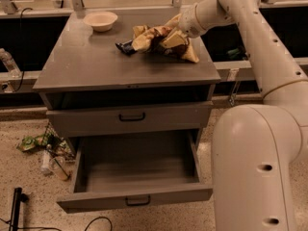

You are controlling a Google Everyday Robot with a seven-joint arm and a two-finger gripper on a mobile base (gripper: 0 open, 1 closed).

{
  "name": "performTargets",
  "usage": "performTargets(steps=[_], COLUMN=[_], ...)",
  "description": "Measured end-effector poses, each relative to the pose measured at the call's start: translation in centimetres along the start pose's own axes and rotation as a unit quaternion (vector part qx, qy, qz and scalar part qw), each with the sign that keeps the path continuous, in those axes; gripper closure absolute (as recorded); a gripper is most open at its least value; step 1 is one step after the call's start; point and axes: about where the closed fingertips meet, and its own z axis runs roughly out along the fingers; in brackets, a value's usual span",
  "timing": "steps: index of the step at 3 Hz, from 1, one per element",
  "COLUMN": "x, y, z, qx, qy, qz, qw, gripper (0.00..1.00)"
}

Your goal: Place brown chip bag into middle drawer

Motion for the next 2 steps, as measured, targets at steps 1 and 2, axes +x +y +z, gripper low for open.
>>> performTargets(steps=[1, 2], x=[-0.6, -1.3], y=[3.0, 6.5], z=[-1.4, -4.0], qx=[-0.034, -0.052], qy=[-0.001, 0.006], qz=[-0.004, 0.009], qw=[0.9994, 0.9986], gripper=[0.92, 1.0])
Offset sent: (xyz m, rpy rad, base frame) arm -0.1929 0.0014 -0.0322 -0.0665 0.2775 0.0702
